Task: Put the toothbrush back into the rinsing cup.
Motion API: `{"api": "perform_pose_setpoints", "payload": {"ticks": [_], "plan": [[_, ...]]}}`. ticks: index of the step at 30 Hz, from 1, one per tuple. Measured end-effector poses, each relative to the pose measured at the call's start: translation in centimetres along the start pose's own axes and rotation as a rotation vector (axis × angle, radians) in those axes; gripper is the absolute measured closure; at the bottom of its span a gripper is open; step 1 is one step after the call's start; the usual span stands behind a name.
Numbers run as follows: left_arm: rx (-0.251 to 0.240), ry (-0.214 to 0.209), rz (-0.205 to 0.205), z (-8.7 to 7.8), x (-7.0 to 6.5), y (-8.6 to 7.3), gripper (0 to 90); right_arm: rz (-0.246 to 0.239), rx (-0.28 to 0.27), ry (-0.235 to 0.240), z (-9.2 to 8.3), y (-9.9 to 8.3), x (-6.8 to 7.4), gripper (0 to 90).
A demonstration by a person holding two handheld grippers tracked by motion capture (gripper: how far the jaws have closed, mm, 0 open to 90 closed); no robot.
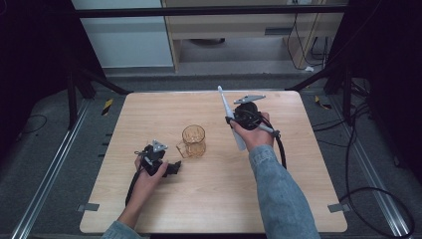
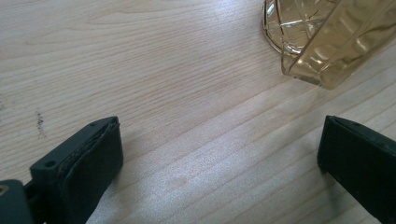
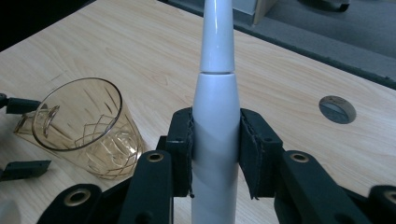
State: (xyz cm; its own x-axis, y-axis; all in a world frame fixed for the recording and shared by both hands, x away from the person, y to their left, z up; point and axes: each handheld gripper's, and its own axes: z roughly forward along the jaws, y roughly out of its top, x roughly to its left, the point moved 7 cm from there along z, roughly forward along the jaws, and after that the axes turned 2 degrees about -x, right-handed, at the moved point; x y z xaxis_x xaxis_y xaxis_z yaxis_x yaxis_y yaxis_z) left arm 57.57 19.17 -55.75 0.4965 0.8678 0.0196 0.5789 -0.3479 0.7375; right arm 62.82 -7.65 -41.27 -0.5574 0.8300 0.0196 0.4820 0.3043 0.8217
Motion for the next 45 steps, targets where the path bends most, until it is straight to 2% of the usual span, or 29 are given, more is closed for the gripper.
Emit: {"api": "perform_pose_setpoints", "payload": {"ticks": [6, 10, 15, 21, 29, 40, 45], "plan": [[-0.001, 0.003, -0.006, -0.1, 0.0, -0.1, 0.0, 0.018, -0.028, -0.050, -0.5, 0.8, 0.1, 67.0], [0.000, 0.002, -0.004, 0.0, 0.0, 0.0, 0.0, 0.037, -0.054, -0.088, -0.6, 1.2, -0.1, 66.9], [0.000, -0.002, 0.004, -0.1, 0.0, -0.1, 0.0, 0.066, -0.060, -0.123, -0.6, 1.5, -0.6, 67.0], [0.001, -0.008, 0.007, -0.1, 0.1, -0.1, 0.0, 0.073, -0.073, -0.118, -0.2, 2.2, -0.4, 67.0], [0.001, -0.008, 0.007, -0.1, 0.1, -0.1, 0.0, 0.067, -0.106, -0.100, 0.2, 3.7, 0.9, 67.0], [0.002, -0.011, 0.013, -0.1, 0.1, -0.1, 0.0, 0.053, -0.151, -0.088, -0.2, 5.4, 2.0, 67.0], [0.002, -0.014, 0.014, -0.1, 0.2, -0.1, 0.0, 0.062, -0.174, -0.073, -0.3, 6.0, 2.6, 67.0]]}}
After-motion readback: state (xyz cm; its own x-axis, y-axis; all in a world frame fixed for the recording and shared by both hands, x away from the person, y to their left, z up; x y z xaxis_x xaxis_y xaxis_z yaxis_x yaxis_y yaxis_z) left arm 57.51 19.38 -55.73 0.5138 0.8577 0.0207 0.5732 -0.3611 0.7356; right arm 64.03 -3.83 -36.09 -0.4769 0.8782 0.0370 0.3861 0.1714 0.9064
